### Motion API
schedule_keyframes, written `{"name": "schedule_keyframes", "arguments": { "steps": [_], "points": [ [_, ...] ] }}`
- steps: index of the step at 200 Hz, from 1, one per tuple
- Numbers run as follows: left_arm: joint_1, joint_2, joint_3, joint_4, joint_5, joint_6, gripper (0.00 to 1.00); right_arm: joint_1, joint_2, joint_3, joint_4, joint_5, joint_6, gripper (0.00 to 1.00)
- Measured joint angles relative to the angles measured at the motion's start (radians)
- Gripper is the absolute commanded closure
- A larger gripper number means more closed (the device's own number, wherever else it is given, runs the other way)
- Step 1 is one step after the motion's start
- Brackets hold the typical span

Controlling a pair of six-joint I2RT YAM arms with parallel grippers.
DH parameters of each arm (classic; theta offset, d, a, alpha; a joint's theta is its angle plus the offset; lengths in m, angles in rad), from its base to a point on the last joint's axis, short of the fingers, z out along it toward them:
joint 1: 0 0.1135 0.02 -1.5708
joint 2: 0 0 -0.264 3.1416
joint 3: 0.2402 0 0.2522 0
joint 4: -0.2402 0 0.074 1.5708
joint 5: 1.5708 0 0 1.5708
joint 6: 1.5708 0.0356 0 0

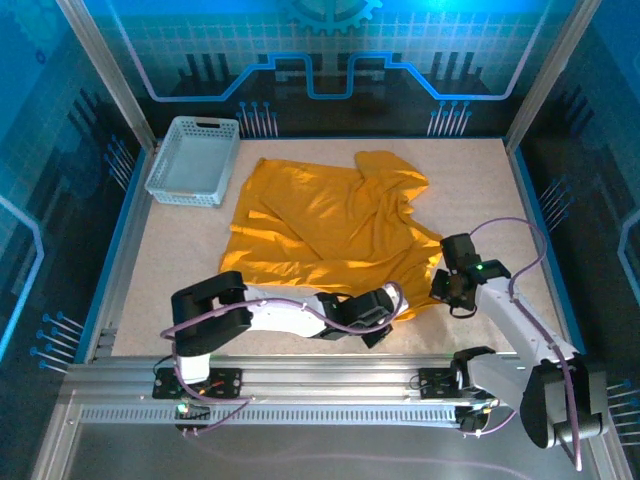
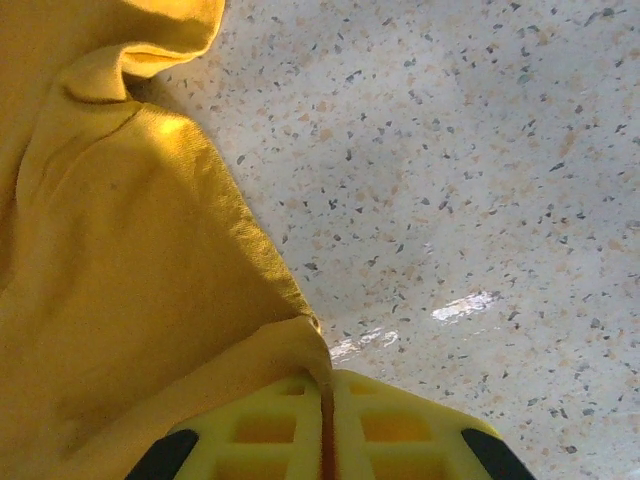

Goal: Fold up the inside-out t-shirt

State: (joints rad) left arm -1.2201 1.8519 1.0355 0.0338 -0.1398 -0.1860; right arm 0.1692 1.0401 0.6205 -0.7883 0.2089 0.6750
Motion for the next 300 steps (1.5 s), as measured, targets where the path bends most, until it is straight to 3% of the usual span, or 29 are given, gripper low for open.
{"name": "schedule_keyframes", "arguments": {
  "steps": [33,57,91,128,160,188,227,264,300],
  "points": [
    [0.000,-0.072,-0.041,0.021,0.095,-0.014,0.88,0.001,-0.054,0.000,-0.032,0.017,0.021,0.86],
    [0.000,-0.080,-0.046,0.019,0.164,-0.023,0.67,0.007,-0.114,-0.002,-0.061,0.026,0.046,0.81],
    [0.000,-0.080,-0.090,0.008,0.206,-0.016,0.47,0.021,-0.199,-0.006,-0.108,0.027,0.090,0.71],
    [0.011,-0.102,-0.130,0.000,0.182,-0.022,0.43,0.029,-0.211,-0.003,-0.119,0.019,0.087,0.62],
    [0.079,-0.150,-0.138,0.000,0.086,-0.049,0.31,0.062,-0.074,0.015,-0.074,0.004,0.029,0.60],
    [0.187,-0.195,-0.165,0.001,0.032,-0.106,0.31,0.075,0.090,0.040,0.003,-0.058,-0.022,0.58],
    [0.370,-0.195,-0.216,-0.017,0.006,-0.187,0.28,0.109,0.252,0.042,0.144,-0.125,-0.037,0.57],
    [0.449,-0.172,-0.254,0.018,0.017,-0.255,0.24,0.096,0.406,0.098,0.202,-0.147,-0.037,0.56],
    [0.538,-0.165,-0.261,0.067,0.055,-0.306,0.20,0.019,0.553,0.231,0.240,-0.165,-0.048,0.56]
  ]
}}
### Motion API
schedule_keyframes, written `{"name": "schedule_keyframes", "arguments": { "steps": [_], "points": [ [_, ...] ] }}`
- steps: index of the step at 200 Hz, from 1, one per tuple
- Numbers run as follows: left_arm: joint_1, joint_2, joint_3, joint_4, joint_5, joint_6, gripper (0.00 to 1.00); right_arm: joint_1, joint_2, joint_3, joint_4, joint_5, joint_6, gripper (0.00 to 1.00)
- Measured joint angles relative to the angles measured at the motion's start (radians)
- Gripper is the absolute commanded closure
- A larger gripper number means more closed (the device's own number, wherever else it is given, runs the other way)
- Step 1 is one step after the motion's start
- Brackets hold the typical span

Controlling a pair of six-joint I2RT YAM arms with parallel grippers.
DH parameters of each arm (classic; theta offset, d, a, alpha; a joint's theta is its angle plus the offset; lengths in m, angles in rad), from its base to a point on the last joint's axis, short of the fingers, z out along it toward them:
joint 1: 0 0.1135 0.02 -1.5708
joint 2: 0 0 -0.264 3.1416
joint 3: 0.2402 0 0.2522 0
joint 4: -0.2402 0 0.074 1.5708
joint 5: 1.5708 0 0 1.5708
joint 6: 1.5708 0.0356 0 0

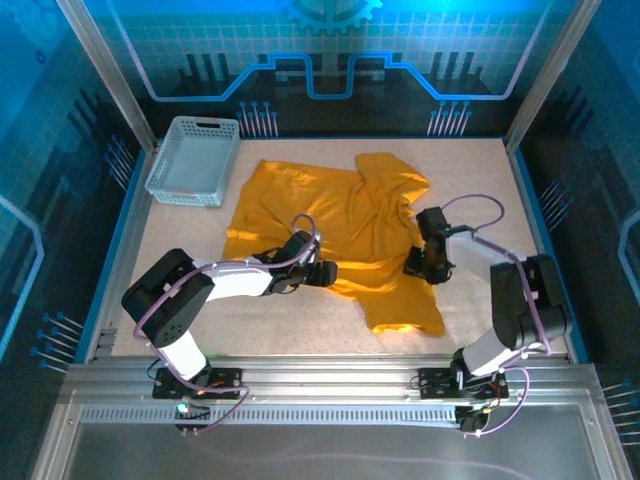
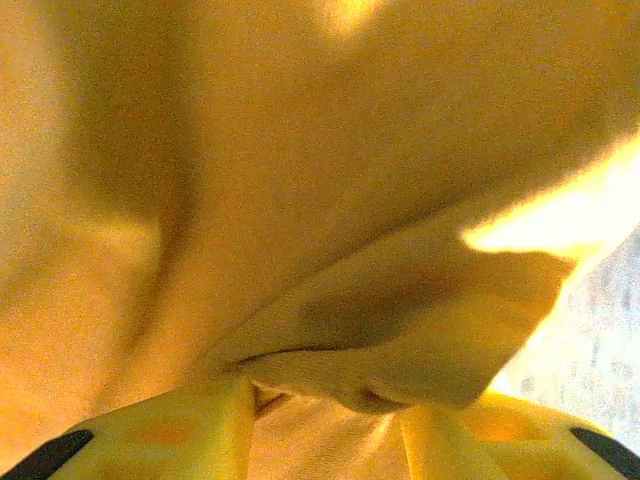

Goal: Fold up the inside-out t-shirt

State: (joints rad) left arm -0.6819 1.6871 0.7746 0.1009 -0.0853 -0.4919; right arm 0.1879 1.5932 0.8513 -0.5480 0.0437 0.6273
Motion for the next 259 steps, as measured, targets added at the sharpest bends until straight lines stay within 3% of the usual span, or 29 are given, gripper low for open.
{"name": "schedule_keyframes", "arguments": {
  "steps": [55,98,115,132,170,217,259],
  "points": [
    [0.116,0.053,0.059,0.027,0.067,-0.029,0.14,-0.047,0.273,0.322,0.023,-0.049,-0.021,0.57],
    [0.128,0.117,0.203,-0.116,0.056,0.005,0.14,-0.044,0.364,0.481,-0.014,-0.012,-0.066,0.57],
    [0.102,0.112,0.240,-0.192,0.019,0.042,0.14,-0.029,0.279,0.426,-0.033,0.011,-0.085,0.57],
    [0.049,0.101,0.297,-0.267,-0.013,0.088,0.16,0.018,0.098,0.317,-0.056,0.032,-0.090,0.57],
    [-0.047,0.147,0.506,-0.301,0.025,0.159,0.21,0.159,-0.257,0.063,-0.044,0.014,-0.053,0.62],
    [-0.047,0.374,0.688,-0.284,0.093,0.158,0.30,0.244,-0.272,-0.199,0.032,-0.049,0.037,0.70],
    [-0.047,0.477,0.756,-0.307,0.121,0.158,0.30,0.272,-0.265,-0.233,0.153,-0.088,0.074,0.71]
  ]
}}
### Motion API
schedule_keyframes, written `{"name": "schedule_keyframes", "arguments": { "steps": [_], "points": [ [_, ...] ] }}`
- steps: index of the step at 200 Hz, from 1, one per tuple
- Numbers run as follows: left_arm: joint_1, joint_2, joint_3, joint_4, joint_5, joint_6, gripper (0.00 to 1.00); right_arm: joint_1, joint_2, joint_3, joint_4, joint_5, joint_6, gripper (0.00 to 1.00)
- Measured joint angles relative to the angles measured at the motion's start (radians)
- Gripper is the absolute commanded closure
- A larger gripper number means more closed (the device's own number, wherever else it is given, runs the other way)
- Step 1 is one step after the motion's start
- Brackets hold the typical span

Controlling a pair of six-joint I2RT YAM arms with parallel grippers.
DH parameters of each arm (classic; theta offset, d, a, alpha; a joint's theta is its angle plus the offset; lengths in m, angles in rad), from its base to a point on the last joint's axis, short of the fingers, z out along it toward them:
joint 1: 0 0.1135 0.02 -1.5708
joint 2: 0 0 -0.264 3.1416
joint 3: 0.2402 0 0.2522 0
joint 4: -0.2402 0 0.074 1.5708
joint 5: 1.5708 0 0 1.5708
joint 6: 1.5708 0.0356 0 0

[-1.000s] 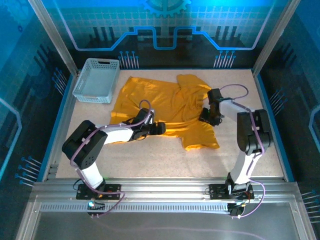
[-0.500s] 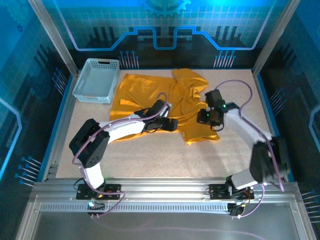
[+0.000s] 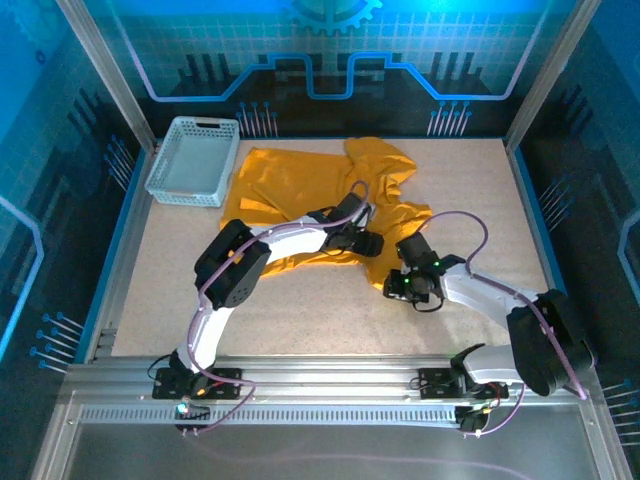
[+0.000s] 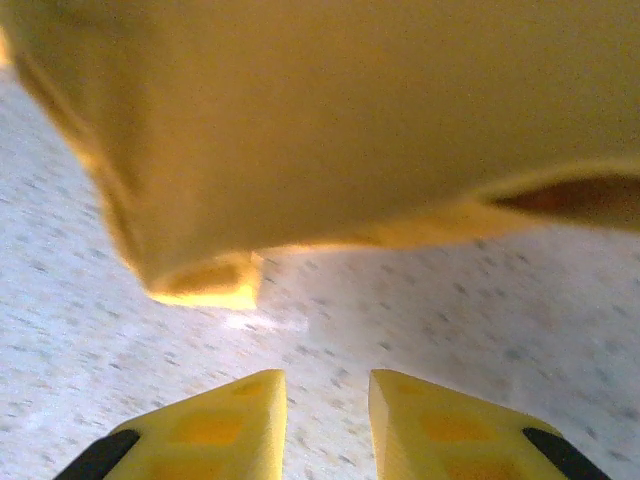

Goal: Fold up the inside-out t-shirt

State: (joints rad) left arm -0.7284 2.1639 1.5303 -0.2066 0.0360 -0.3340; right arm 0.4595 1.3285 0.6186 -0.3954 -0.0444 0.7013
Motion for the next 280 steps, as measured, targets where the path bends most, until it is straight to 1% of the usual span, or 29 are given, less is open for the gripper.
{"name": "schedule_keyframes", "arguments": {
  "steps": [28,49,68,109,162,229,280],
  "points": [
    [0.000,0.039,0.064,-0.006,0.007,0.000,0.31,0.023,0.040,0.000,0.077,-0.008,0.026,0.71],
    [0.000,0.052,0.074,-0.007,0.009,0.000,0.30,0.037,0.093,0.001,0.112,-0.006,0.033,0.69],
    [0.000,0.067,0.080,-0.008,0.011,0.000,0.30,0.047,0.105,0.019,0.105,0.006,0.036,0.66],
    [0.000,0.077,0.089,-0.008,0.011,0.000,0.31,0.063,0.124,0.044,0.081,0.031,0.040,0.65],
    [0.000,0.077,0.087,-0.005,0.011,-0.006,0.31,0.084,0.141,0.082,0.078,0.082,0.032,0.70],
    [0.000,0.076,0.072,0.026,0.011,-0.007,0.31,0.095,0.207,0.122,0.097,0.129,0.032,0.70],
    [0.000,0.074,0.062,0.040,0.011,-0.008,0.32,0.136,0.187,0.123,0.102,0.172,0.027,0.69]
  ]
}}
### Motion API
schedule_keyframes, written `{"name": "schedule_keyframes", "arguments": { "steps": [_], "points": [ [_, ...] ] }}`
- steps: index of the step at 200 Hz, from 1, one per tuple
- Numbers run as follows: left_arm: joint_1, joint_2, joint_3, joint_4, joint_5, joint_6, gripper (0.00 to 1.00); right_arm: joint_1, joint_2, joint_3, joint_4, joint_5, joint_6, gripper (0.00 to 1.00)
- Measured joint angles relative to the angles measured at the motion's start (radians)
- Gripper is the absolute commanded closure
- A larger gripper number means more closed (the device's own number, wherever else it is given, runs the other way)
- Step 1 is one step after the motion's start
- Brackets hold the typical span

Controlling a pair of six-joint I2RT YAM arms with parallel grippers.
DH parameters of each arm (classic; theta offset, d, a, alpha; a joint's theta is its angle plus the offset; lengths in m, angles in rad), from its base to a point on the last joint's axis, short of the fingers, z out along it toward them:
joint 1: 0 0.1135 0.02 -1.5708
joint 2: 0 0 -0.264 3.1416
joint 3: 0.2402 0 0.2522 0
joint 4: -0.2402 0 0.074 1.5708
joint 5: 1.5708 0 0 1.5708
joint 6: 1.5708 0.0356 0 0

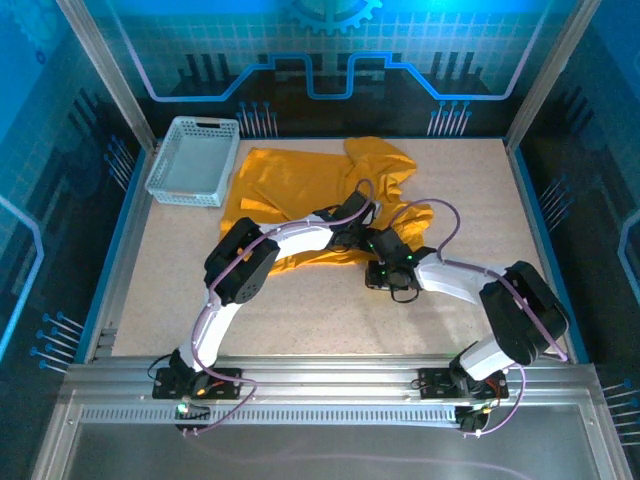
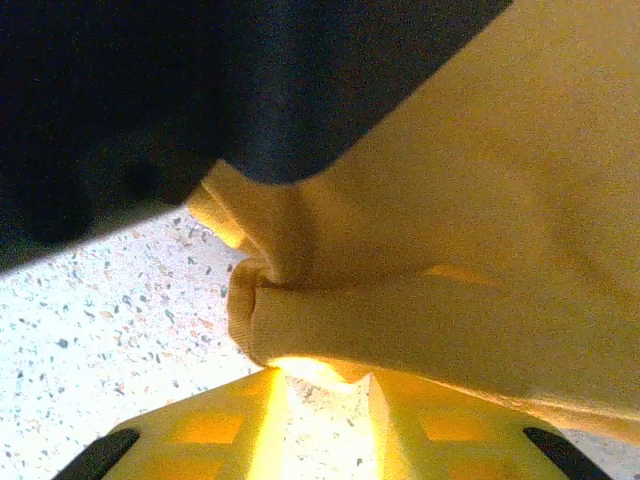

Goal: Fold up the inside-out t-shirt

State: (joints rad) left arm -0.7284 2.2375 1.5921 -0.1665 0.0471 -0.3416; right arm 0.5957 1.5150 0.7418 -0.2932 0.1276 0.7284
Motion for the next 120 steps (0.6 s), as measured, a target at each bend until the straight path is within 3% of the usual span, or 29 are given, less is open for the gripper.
{"name": "schedule_keyframes", "arguments": {
  "steps": [47,120],
  "points": [
    [0.000,-0.005,-0.015,0.021,0.000,-0.004,0.32,-0.001,0.046,0.015,0.001,0.037,-0.002,0.67],
    [0.005,-0.012,-0.032,0.043,0.000,-0.019,0.32,0.000,0.058,0.033,-0.004,0.058,-0.007,0.86]
  ]
}}
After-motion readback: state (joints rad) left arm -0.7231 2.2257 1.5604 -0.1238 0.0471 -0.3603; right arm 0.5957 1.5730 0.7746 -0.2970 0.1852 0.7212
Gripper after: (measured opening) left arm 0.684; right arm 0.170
